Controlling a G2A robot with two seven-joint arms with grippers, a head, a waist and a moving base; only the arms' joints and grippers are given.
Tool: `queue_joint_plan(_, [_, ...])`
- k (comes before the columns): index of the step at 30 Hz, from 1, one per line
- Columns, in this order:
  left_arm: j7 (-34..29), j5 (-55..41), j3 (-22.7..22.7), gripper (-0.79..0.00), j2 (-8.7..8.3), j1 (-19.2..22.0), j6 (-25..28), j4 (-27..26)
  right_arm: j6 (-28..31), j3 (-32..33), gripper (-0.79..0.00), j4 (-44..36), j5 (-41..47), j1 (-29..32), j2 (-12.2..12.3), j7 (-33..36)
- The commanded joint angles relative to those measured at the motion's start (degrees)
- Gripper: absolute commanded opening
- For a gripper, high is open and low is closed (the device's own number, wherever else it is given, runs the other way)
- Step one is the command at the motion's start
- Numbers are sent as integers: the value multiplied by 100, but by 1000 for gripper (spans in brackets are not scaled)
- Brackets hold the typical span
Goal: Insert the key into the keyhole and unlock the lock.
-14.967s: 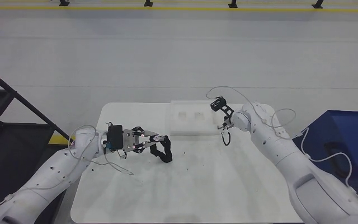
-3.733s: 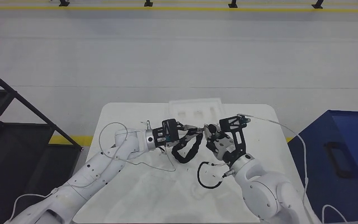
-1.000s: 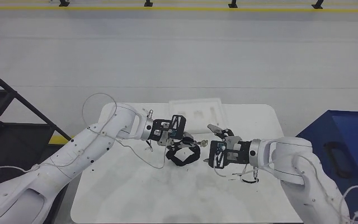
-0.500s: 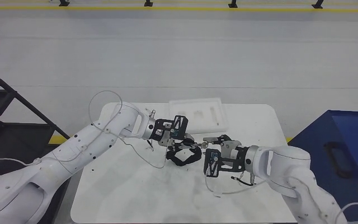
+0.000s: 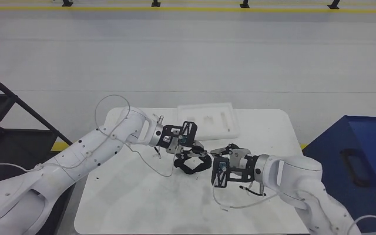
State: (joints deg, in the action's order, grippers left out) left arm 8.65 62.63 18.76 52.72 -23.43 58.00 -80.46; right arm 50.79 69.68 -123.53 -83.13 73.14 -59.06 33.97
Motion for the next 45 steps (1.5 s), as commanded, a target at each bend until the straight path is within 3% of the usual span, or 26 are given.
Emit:
queue_joint_plan(1, [53,6,3,-785,-2,-2,0,10,-120,27,-785,47,130,31,-1,-7])
queue_joint_plan(12, [350,196,229,-785,16,-166,-23,49,-1394,223,-785,416,2213,213,-50,368])
queue_joint_plan(23, [457,456,552,-785,63,-437,-156,24,-2089,248,-785,446,3475,264,-48,959])
queue_joint_plan(24, [455,471,577,-785,67,-457,-150,22,-2106,244,-708,435,3496,257,-44,1025])
queue_joint_plan(25, [451,488,600,-785,71,-478,-143,24,-2119,240,-499,431,3517,251,-41,1058])
queue_joint_plan(26, [451,498,624,-785,75,-502,-141,35,-2152,237,-89,449,3539,256,-38,1098])
queue_joint_plan(27, [450,511,649,-785,81,-525,-151,48,-2176,243,0,448,3550,250,-35,1124])
queue_joint_plan(45, [191,876,772,-785,277,-1003,-484,648,-2136,690,0,704,3792,229,46,867])
